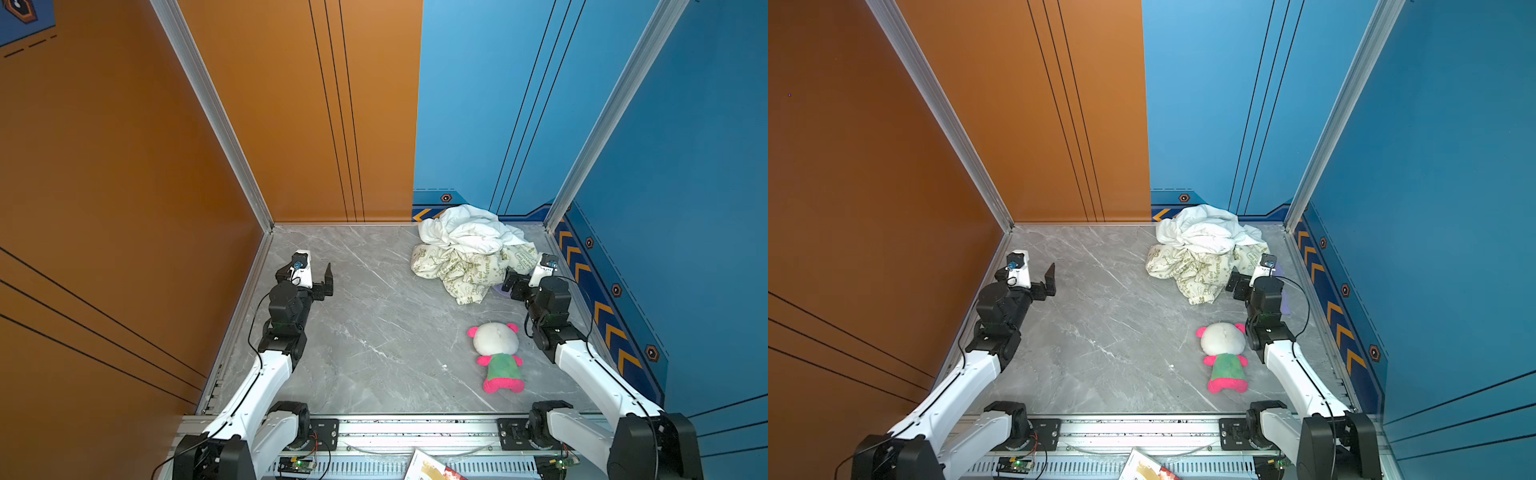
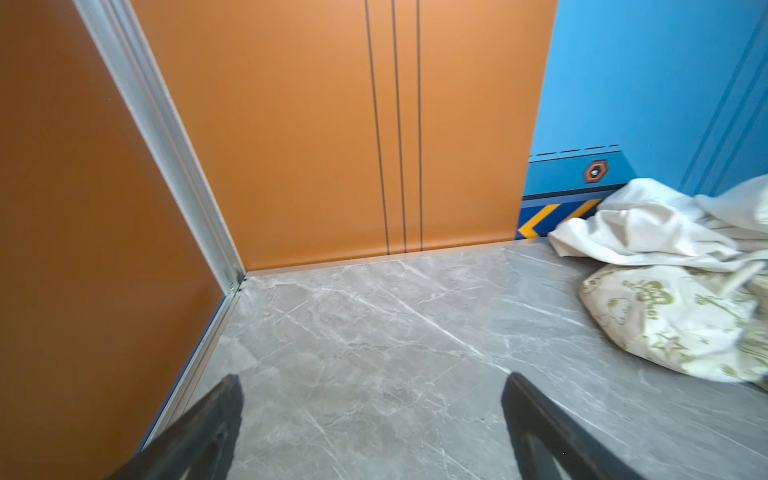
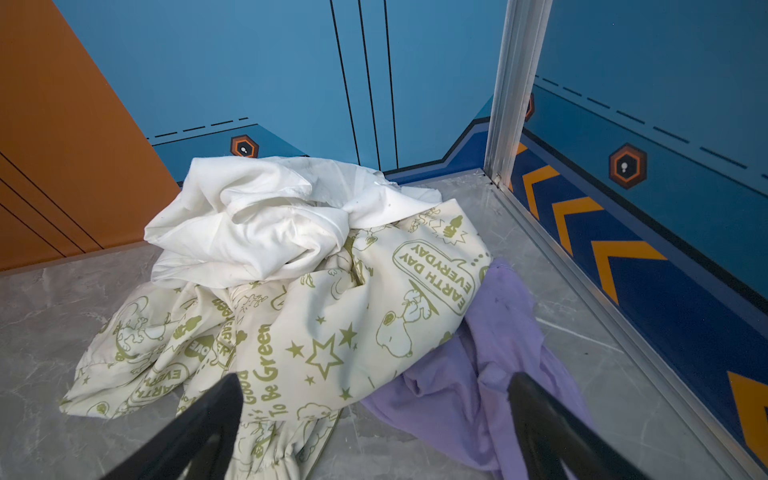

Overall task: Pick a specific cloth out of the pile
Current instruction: 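Raise both arms and move the right gripper toward the lavender T-shirt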

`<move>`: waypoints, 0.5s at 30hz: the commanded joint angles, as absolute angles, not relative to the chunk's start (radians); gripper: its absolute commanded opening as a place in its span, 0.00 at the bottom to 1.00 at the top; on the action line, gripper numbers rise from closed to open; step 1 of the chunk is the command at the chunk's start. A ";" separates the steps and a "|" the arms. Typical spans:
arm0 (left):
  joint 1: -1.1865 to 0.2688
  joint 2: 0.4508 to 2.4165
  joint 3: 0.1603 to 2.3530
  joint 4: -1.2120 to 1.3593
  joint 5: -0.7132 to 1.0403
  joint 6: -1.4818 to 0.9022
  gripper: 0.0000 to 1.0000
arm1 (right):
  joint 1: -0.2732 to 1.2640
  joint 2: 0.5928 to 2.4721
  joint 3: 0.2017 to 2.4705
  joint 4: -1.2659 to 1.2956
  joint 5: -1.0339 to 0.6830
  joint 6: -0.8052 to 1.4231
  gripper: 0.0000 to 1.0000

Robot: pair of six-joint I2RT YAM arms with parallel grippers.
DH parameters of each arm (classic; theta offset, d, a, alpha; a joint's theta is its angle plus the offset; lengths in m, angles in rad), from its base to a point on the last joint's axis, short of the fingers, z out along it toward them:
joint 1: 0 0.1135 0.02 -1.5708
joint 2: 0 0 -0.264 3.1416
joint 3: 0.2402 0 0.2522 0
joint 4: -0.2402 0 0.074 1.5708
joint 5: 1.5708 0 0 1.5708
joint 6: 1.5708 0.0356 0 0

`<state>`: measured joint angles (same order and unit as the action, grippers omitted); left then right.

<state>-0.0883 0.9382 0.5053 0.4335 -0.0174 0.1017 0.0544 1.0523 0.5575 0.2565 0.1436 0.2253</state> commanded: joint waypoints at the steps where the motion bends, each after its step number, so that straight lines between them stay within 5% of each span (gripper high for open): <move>1: -0.127 0.925 0.492 0.301 0.068 0.164 0.98 | 0.012 1.038 0.605 0.064 0.150 0.351 1.00; 6: -0.183 0.907 0.510 0.276 0.064 0.239 0.98 | -0.103 1.056 0.612 0.011 0.102 0.464 0.98; 15: -0.182 0.902 0.516 0.276 -0.017 0.258 0.98 | -0.235 1.195 0.632 -0.048 0.013 0.578 0.71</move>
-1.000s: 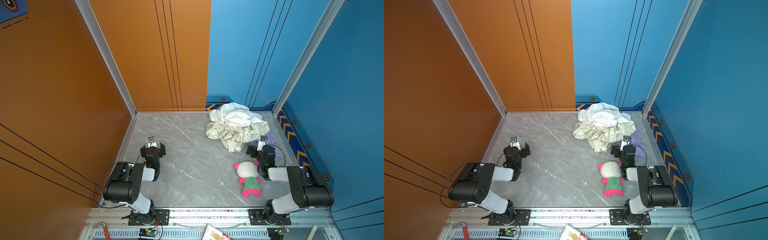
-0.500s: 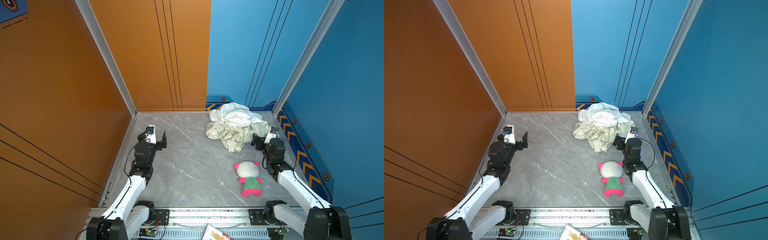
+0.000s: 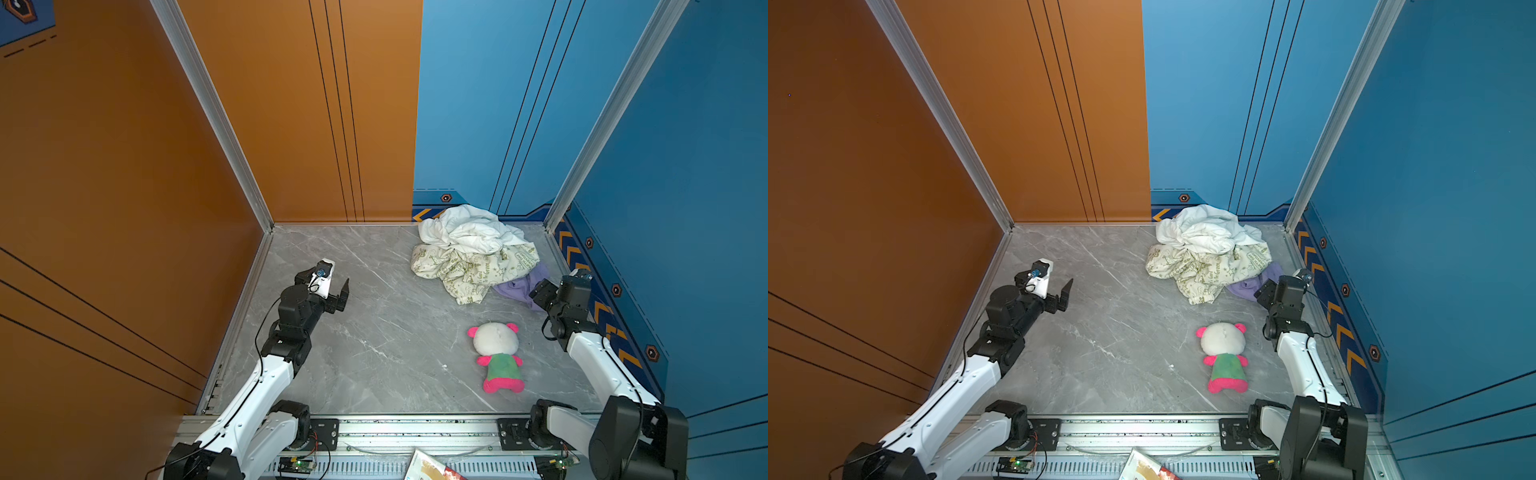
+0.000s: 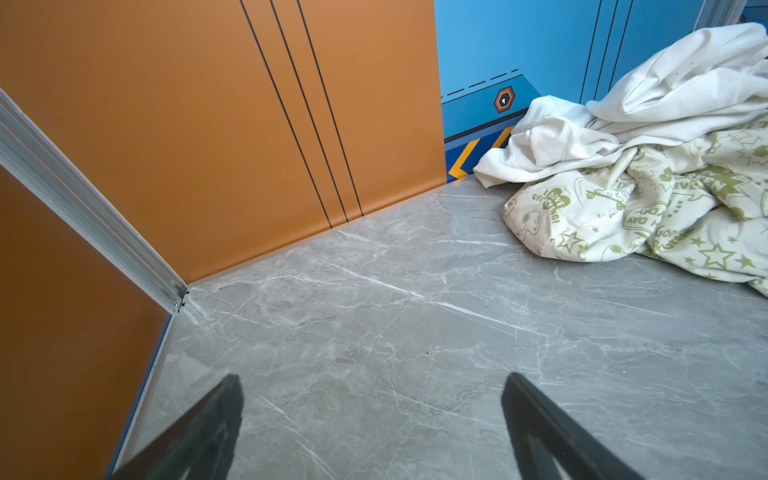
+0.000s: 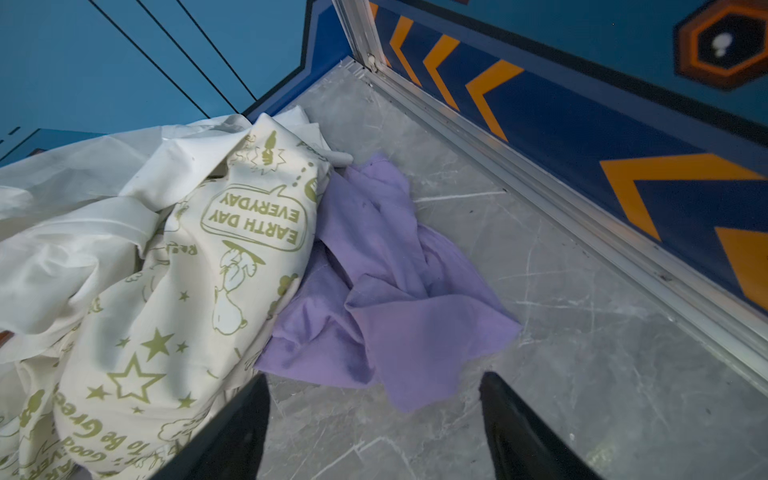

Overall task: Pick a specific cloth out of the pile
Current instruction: 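Raise both arms and move the right gripper toward the lavender T-shirt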

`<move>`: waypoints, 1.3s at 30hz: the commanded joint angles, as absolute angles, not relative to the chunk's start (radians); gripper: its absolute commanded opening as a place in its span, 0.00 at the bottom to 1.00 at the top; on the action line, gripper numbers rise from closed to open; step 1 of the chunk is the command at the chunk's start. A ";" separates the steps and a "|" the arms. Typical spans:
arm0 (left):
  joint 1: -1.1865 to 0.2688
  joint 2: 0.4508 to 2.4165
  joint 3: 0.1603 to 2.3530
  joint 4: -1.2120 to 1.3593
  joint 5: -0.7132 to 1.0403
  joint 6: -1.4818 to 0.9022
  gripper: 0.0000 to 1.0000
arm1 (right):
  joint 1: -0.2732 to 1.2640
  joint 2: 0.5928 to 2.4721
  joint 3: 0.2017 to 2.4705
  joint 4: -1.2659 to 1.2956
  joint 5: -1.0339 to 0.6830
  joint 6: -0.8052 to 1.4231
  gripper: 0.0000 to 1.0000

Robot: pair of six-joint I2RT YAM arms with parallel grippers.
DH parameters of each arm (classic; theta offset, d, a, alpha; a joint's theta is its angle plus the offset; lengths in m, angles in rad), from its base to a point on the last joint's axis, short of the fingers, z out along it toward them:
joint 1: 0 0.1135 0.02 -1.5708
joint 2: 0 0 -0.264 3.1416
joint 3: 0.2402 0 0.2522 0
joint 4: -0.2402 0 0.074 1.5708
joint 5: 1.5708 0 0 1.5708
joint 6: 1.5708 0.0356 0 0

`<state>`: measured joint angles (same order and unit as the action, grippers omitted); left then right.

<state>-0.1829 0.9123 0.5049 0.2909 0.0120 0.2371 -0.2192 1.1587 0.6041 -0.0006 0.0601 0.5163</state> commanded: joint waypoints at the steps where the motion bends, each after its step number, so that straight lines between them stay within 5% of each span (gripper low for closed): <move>1: -0.183 0.898 0.513 0.276 -0.020 0.259 0.98 | -0.241 1.218 0.636 -0.047 0.006 0.581 0.72; 10: -0.189 0.878 0.505 0.276 -0.063 0.267 0.98 | -0.279 1.376 0.658 0.022 -0.048 0.612 0.53; 26: -0.225 0.854 0.489 0.277 -0.104 0.302 0.98 | -0.308 1.442 0.673 0.122 -0.135 0.676 0.03; 39: -0.230 0.847 0.484 0.278 -0.120 0.308 0.98 | -0.302 1.243 0.723 0.171 -0.113 0.747 0.00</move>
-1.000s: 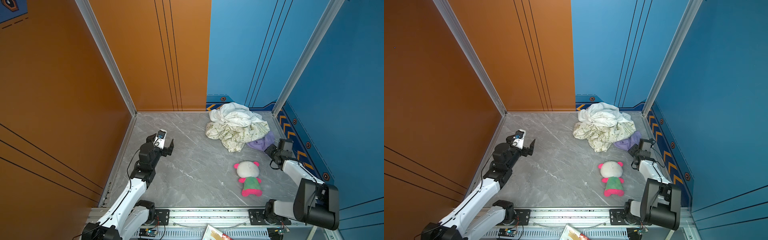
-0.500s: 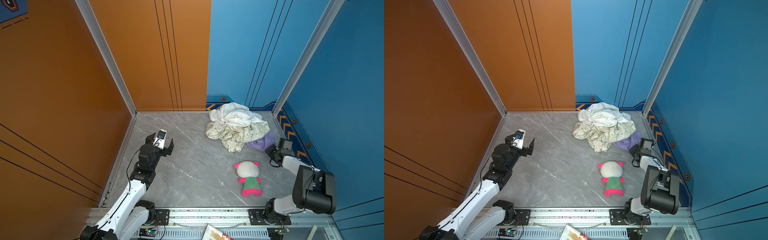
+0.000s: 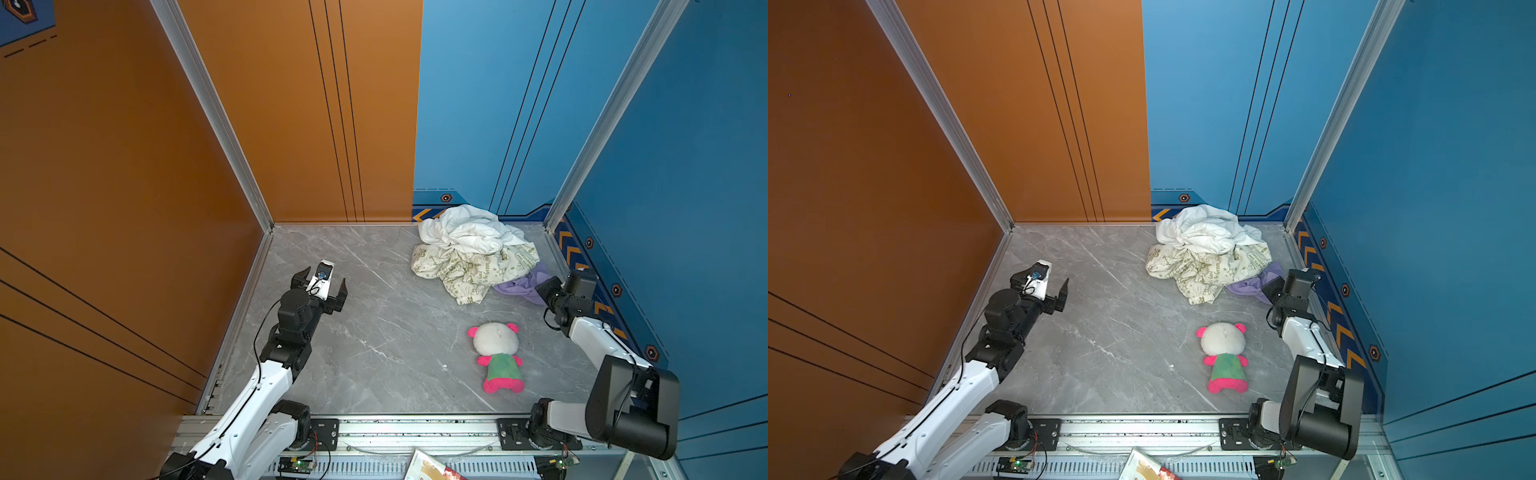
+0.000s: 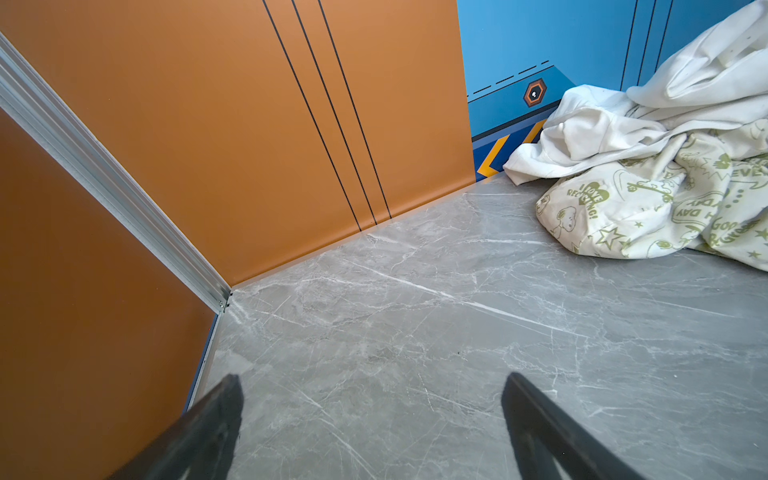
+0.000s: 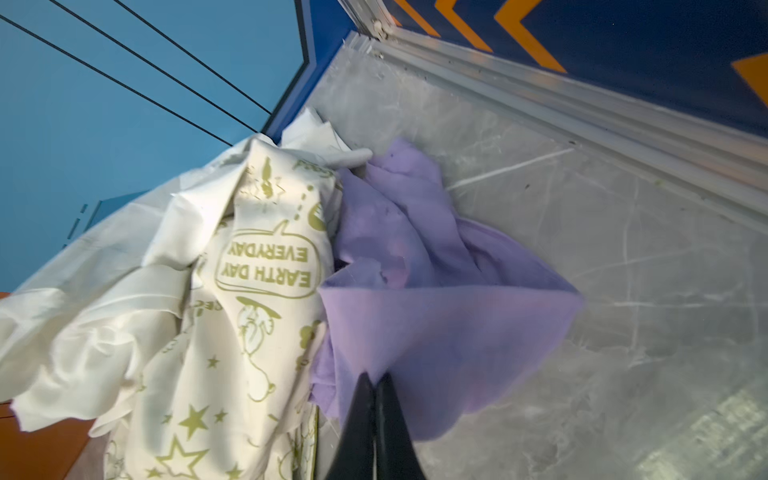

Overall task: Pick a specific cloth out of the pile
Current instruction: 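Raise both arms and move the right gripper toward the lavender T-shirt, then grasp the lavender T-shirt with the right gripper and lift it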

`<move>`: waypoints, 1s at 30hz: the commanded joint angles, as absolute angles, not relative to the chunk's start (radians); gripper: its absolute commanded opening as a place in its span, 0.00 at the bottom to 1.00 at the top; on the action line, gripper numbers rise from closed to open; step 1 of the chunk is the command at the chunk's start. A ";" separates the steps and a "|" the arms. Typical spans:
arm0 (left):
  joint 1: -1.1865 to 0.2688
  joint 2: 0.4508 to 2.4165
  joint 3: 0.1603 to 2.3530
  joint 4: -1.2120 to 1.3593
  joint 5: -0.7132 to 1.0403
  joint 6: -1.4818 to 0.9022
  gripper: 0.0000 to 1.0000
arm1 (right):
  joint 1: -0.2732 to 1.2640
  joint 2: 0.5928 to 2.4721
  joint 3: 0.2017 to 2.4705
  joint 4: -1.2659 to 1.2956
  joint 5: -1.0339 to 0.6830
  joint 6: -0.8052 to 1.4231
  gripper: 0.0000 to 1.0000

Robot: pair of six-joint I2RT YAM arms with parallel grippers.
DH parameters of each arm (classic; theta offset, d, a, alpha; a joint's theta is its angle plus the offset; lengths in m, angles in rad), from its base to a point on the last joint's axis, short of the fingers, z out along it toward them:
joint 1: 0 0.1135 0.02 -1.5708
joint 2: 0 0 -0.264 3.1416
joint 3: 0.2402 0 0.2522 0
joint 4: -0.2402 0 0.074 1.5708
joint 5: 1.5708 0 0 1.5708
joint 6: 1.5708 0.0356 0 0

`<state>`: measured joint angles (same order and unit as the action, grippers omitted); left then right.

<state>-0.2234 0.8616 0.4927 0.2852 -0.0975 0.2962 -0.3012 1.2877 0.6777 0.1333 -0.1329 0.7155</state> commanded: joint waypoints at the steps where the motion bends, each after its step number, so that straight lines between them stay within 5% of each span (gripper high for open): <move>1: -0.229 0.847 0.484 0.278 -0.119 0.308 0.98 | -0.298 1.226 0.731 0.175 -0.104 0.753 0.00; 12: -0.232 0.847 0.481 0.278 -0.124 0.314 0.98 | -0.277 1.147 0.894 0.258 -0.040 0.763 0.00; 30: -0.242 0.844 0.479 0.278 -0.137 0.324 0.98 | -0.102 1.268 1.273 0.368 -0.016 0.670 0.00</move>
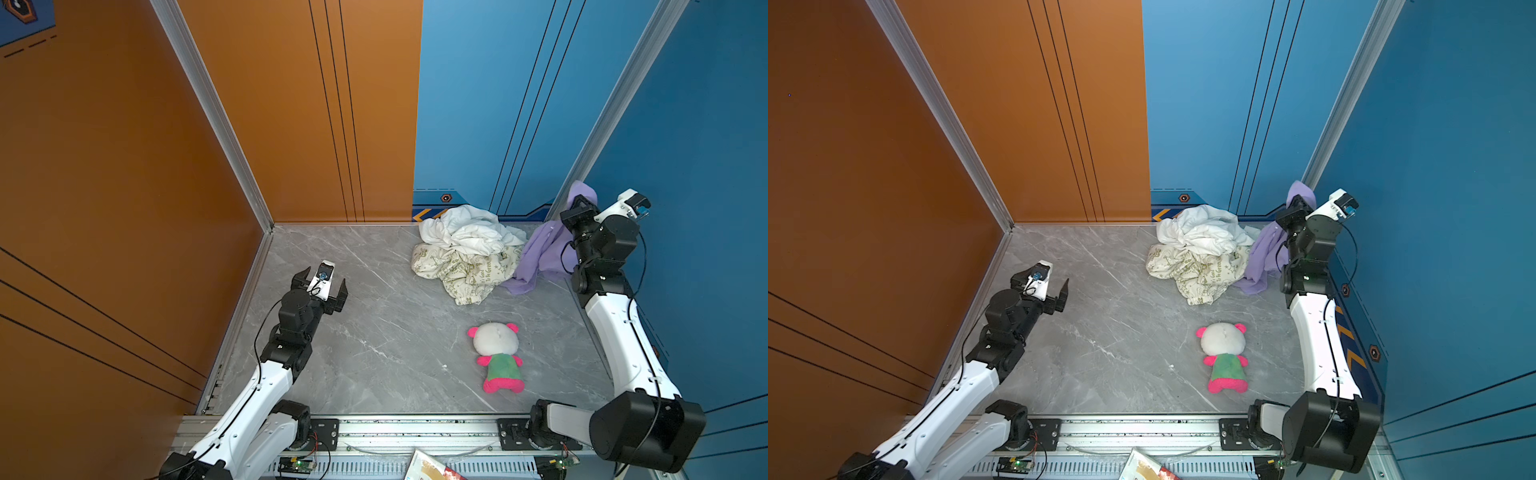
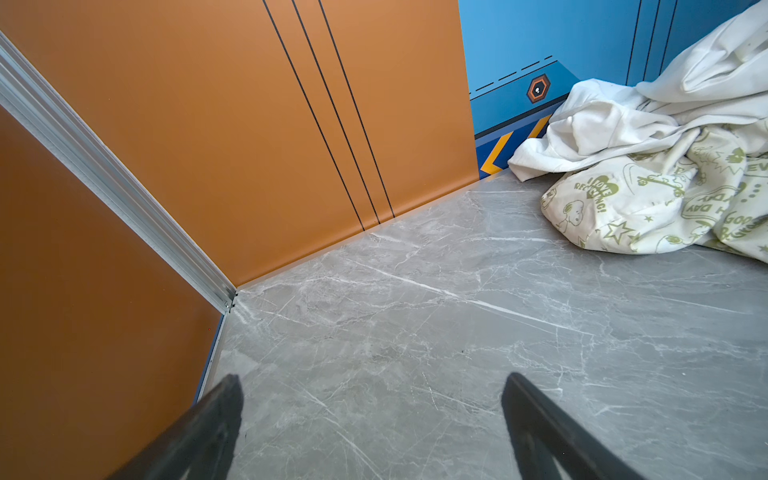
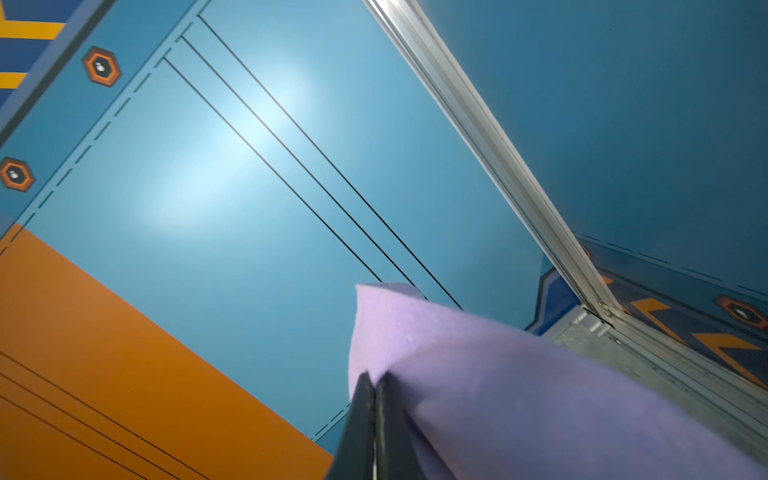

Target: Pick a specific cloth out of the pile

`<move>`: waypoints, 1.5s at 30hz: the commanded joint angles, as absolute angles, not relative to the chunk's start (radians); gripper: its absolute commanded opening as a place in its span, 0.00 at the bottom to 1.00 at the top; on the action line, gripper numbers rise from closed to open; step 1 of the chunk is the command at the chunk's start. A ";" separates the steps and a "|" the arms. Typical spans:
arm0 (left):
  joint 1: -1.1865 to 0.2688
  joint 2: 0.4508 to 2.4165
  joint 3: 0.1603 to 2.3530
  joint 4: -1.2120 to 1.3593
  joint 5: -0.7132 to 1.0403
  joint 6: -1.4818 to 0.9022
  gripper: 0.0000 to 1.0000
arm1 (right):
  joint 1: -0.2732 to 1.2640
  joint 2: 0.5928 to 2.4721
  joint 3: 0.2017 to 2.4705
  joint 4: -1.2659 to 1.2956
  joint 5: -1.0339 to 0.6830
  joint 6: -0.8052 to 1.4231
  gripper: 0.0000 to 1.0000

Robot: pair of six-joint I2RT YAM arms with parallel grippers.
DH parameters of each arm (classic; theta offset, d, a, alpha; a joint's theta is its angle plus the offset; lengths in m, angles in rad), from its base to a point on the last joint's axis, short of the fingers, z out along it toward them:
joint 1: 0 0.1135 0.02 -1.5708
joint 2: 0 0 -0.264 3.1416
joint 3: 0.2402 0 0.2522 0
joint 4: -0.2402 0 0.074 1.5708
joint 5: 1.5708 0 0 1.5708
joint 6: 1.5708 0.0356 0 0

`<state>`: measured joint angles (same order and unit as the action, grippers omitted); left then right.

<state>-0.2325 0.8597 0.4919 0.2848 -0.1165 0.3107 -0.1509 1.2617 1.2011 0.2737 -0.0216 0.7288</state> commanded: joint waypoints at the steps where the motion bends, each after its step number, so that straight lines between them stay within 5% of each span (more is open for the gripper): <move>1: -0.242 0.844 0.478 0.278 -0.136 0.324 0.98 | -0.085 1.276 1.290 0.373 -0.021 0.658 0.00; 11: -0.244 0.840 0.478 0.278 -0.135 0.326 0.98 | 0.119 1.375 1.473 0.357 -0.201 0.535 0.00; 22: -0.247 0.838 0.473 0.278 -0.145 0.331 0.98 | 0.467 1.557 1.576 -0.086 -0.398 0.135 0.00; 25: -0.249 0.837 0.472 0.278 -0.147 0.332 0.98 | 0.555 1.627 1.589 -0.257 -0.385 0.023 0.12; 30: -0.255 0.836 0.470 0.278 -0.153 0.337 0.98 | 0.677 1.724 1.624 -0.513 -0.201 -0.165 0.53; 33: -0.259 0.836 0.467 0.277 -0.157 0.342 0.98 | 0.689 1.716 1.597 -0.523 -0.099 -0.167 0.63; 45: -0.267 0.839 0.466 0.276 -0.163 0.348 0.98 | 0.512 1.495 1.346 -0.336 0.020 0.036 0.70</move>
